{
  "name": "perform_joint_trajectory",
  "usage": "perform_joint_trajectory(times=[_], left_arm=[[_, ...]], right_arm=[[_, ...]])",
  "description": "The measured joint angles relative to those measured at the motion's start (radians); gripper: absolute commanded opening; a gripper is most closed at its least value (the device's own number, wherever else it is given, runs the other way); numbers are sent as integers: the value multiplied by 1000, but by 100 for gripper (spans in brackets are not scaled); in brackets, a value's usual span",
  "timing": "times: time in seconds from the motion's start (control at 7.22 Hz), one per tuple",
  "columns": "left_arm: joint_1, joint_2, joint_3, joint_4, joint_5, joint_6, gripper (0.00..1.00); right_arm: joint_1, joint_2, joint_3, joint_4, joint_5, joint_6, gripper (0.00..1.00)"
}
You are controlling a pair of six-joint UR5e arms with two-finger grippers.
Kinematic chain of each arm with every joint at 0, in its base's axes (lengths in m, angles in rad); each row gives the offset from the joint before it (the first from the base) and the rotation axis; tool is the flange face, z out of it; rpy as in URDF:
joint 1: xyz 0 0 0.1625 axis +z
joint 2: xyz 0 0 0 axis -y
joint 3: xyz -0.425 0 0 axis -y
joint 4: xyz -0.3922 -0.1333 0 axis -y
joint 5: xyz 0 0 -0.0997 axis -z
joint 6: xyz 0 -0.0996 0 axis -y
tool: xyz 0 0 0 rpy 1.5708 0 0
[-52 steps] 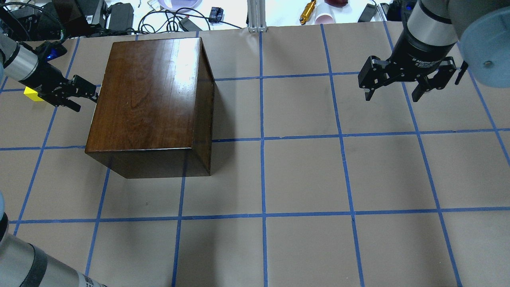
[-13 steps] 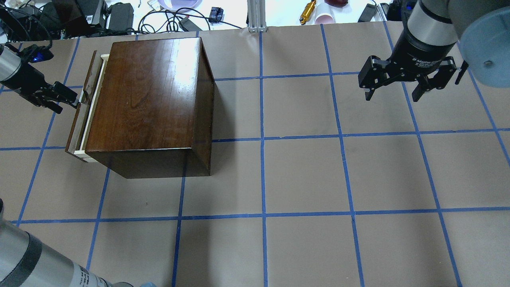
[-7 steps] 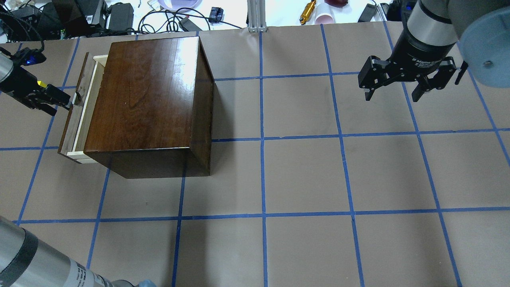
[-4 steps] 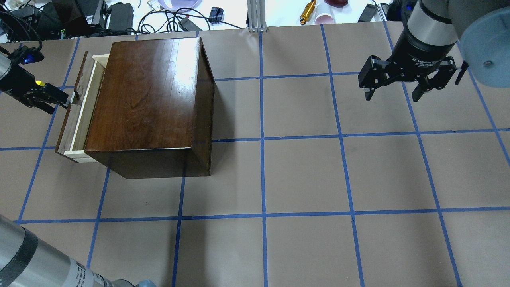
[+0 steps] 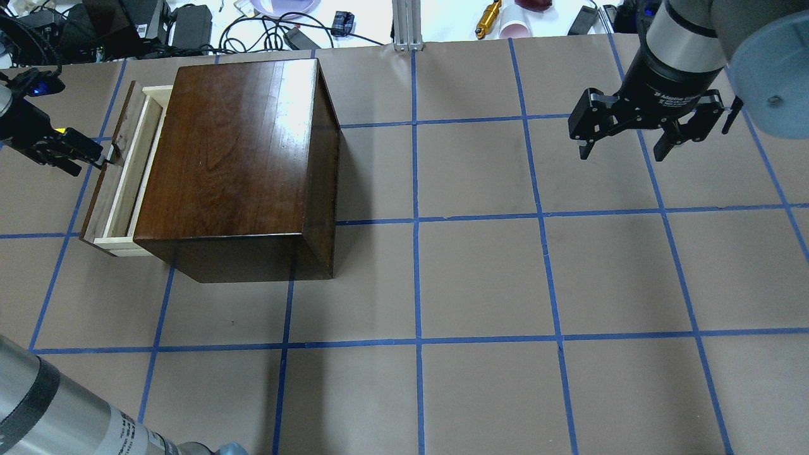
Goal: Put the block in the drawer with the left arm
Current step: 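Pull the drawer outward from the cabinet with the left gripper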
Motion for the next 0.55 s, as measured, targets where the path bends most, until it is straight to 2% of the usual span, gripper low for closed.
perform_joint_trajectory(times=[0.55], left_arm=[[7,-13,27,-18,7,20,100]], right_arm=[[0,0,0,0,0,0,100]])
